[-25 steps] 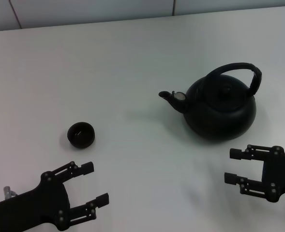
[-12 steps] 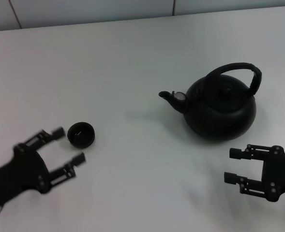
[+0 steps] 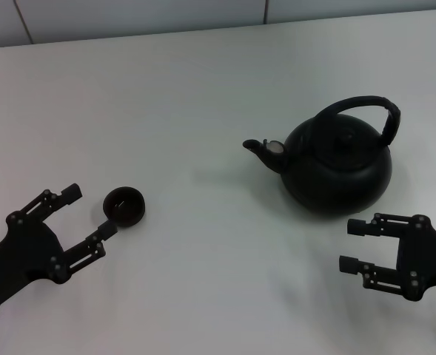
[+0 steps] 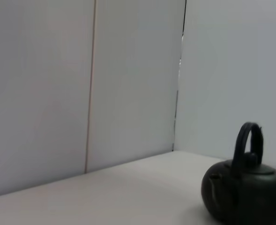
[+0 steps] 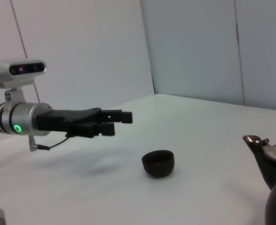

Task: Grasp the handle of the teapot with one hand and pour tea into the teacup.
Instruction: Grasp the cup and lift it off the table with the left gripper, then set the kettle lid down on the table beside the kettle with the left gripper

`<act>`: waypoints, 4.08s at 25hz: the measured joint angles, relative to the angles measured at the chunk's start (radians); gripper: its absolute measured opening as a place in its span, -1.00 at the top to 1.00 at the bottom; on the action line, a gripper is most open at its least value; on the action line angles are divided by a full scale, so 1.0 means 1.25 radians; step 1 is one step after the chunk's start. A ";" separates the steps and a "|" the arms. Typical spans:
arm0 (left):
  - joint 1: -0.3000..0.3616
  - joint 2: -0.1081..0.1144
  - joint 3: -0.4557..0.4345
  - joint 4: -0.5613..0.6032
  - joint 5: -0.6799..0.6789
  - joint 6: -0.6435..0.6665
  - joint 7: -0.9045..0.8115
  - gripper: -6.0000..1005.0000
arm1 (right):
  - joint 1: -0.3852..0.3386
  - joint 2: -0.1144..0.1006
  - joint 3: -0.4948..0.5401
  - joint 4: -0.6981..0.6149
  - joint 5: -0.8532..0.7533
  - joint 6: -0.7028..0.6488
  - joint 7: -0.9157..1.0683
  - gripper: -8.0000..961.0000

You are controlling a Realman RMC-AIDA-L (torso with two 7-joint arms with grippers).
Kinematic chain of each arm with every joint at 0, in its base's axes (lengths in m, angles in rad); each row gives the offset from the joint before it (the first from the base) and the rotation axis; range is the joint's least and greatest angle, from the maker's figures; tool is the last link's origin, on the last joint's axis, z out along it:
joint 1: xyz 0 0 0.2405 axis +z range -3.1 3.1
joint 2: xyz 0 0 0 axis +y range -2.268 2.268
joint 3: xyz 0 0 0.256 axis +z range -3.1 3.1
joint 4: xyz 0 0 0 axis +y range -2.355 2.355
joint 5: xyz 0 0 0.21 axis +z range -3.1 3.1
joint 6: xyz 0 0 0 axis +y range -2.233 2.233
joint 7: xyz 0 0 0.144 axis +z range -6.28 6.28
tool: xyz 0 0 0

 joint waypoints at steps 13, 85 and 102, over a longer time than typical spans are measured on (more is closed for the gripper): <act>-0.006 -0.002 0.005 -0.042 0.005 -0.137 0.084 -0.60 | 0.000 -0.001 0.001 0.001 0.000 0.001 0.000 -0.25; -0.228 -0.008 -0.001 -0.207 0.002 -0.275 0.123 -0.37 | 0.017 -0.004 0.006 -0.003 0.006 -0.002 0.003 -0.25; -0.268 -0.009 -0.022 -0.278 0.004 -0.346 0.188 -0.37 | 0.024 -0.003 0.007 0.000 0.006 0.001 0.002 -0.24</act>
